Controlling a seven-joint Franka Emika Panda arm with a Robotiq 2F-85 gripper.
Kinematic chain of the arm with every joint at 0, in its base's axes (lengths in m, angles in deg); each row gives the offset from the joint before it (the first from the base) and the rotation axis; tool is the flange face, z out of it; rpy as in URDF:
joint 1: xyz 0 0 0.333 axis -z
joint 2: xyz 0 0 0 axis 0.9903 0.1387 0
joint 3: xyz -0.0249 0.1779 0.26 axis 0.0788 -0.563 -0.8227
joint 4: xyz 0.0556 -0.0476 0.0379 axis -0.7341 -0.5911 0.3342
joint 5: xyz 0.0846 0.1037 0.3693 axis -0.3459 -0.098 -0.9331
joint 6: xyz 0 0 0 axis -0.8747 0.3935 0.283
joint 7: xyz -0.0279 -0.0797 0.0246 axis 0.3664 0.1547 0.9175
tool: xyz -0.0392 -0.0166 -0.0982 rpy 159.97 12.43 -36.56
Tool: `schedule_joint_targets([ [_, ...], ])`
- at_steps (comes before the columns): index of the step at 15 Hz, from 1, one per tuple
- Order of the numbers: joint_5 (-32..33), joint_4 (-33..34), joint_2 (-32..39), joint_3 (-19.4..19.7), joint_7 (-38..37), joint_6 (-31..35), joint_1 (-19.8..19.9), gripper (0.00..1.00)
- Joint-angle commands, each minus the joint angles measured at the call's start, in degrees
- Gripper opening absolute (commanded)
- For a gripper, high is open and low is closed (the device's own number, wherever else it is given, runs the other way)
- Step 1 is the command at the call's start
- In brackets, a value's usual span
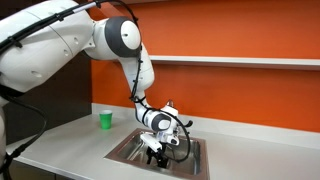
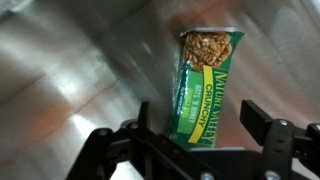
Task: Pick up the snack from the sink and place it on the counter
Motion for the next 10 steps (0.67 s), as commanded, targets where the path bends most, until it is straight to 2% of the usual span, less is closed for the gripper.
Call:
schedule_joint_targets([
  [1,0.96,2.17,0.85,0.20,-1.19,-2.94,0.29,0.61],
  [6,0.28,3.06,1.65,-0.69,-0.17,-3.96,0.89,0.21],
  [7,0.20,3.27,1.73,-0.78,-0.02,-4.33,1.00,0.16],
  [10,0.33,3.95,2.08,-0.63,-0.22,-5.07,0.82,0.16],
])
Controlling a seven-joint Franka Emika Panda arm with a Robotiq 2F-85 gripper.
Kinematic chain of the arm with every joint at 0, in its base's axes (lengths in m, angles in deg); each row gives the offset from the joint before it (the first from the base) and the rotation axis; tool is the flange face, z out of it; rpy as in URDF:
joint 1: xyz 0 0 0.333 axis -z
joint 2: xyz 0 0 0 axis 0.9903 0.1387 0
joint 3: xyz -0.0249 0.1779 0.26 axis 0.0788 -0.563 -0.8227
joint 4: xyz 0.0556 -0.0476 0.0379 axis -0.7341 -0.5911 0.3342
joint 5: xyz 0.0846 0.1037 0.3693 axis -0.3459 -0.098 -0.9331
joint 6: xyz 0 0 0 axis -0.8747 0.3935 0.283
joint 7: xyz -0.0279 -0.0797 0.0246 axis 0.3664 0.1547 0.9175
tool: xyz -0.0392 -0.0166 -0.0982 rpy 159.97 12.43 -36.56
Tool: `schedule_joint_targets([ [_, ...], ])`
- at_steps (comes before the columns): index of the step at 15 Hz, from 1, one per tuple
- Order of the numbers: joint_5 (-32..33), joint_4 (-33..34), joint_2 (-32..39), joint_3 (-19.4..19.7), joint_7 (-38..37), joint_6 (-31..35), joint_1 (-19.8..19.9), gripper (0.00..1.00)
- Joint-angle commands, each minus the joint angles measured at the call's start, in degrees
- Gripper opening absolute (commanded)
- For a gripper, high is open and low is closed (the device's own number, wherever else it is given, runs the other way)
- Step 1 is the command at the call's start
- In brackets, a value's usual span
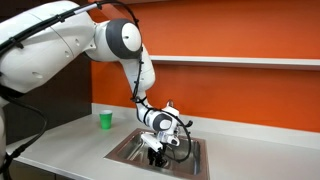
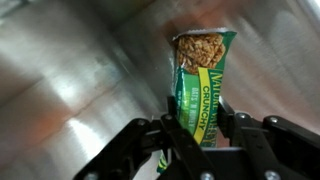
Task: Pick up the snack from the sink and place it on the counter
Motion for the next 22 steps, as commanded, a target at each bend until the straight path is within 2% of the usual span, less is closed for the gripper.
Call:
schedule_joint_targets([
  [1,0.46,2.14,1.03,-0.56,-0.46,-2.33,0.52,0.16],
  [22,3.96,-4.01,-10.24,2.70,-2.61,-0.36,-2.98,0.16],
])
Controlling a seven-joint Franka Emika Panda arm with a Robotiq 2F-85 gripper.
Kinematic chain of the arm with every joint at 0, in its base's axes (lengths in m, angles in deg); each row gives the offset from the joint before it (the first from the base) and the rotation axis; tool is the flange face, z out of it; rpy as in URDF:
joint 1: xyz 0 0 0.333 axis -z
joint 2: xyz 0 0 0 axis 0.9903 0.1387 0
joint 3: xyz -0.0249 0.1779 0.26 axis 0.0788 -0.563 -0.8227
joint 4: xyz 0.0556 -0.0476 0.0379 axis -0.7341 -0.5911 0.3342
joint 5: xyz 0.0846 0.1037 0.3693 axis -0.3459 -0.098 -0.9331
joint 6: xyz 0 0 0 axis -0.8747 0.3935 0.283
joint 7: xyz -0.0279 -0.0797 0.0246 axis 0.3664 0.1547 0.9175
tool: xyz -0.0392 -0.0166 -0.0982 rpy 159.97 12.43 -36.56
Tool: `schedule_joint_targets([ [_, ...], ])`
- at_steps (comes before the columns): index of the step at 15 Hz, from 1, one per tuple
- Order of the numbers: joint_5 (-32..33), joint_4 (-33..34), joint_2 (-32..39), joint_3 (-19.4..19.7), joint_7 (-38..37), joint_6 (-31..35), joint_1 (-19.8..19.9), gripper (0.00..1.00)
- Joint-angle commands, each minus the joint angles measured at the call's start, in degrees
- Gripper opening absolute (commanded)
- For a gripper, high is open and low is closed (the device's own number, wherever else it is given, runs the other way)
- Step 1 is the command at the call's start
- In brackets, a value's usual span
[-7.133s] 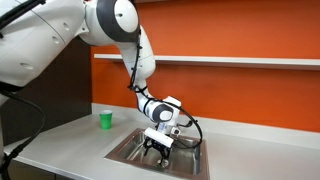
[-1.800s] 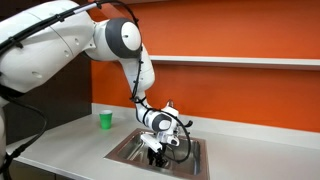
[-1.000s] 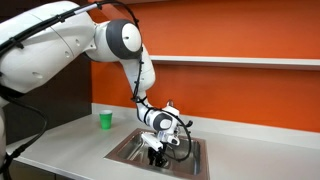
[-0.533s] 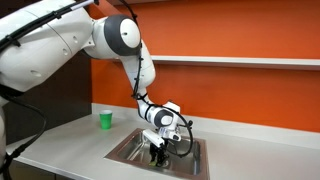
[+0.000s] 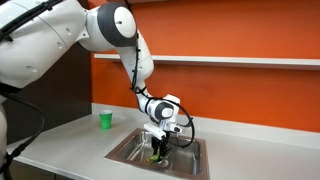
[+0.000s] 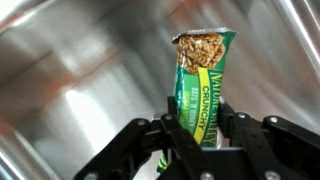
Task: Pick up the snack from the sink and place it on the counter
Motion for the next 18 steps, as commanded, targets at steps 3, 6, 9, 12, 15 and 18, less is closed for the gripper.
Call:
schedule_joint_targets([
  [3,3.74,-4.06,-6.17,1.36,-2.87,-0.10,-2.20,0.16],
  [6,5.02,-5.04,-8.10,1.41,-3.02,-0.14,-2.73,0.16],
  [9,5.82,-6.31,-10.17,1.12,-2.81,-0.15,-3.40,0.16],
  [12,6.81,-7.81,-12.57,0.90,-2.41,-0.29,-4.17,0.16],
  [15,8.03,-9.38,-14.81,0.80,-2.32,-0.25,-5.24,0.16],
  [18,9.17,-10.96,-16.98,0.62,-2.22,-0.33,-6.30,0.16],
])
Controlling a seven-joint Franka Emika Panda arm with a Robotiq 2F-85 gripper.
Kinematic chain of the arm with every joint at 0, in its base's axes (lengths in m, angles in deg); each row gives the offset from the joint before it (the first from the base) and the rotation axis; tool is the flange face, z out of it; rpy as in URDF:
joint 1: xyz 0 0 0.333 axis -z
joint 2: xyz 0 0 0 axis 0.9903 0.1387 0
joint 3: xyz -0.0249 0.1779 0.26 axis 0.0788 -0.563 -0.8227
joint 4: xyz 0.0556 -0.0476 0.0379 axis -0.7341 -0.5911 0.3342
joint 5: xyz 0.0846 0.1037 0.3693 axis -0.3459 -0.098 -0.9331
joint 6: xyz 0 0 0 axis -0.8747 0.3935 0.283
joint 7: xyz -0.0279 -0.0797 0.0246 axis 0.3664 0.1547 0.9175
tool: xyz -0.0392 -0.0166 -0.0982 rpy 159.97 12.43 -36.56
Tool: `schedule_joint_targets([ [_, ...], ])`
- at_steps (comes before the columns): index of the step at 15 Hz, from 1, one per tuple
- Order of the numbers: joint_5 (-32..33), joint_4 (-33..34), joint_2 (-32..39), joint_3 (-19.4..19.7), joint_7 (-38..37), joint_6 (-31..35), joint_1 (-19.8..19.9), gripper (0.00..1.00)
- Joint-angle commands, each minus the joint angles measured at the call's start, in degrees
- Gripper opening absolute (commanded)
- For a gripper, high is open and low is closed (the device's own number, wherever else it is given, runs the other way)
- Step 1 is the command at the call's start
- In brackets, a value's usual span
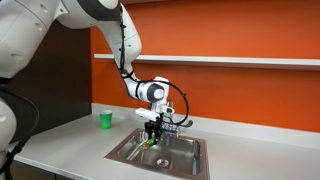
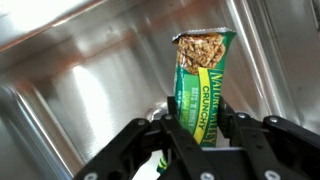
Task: Pick up the snack from the sink and place it on the counter
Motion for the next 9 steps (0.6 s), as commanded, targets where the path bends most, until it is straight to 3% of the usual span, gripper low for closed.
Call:
schedule_joint_targets([
  [1,2.58,-3.71,-4.69,-0.25,-0.89,-0.41,-1.32,0.16],
  [9,7.18,-5.46,-7.73,-1.16,-0.57,-1.43,-4.74,0.16],
])
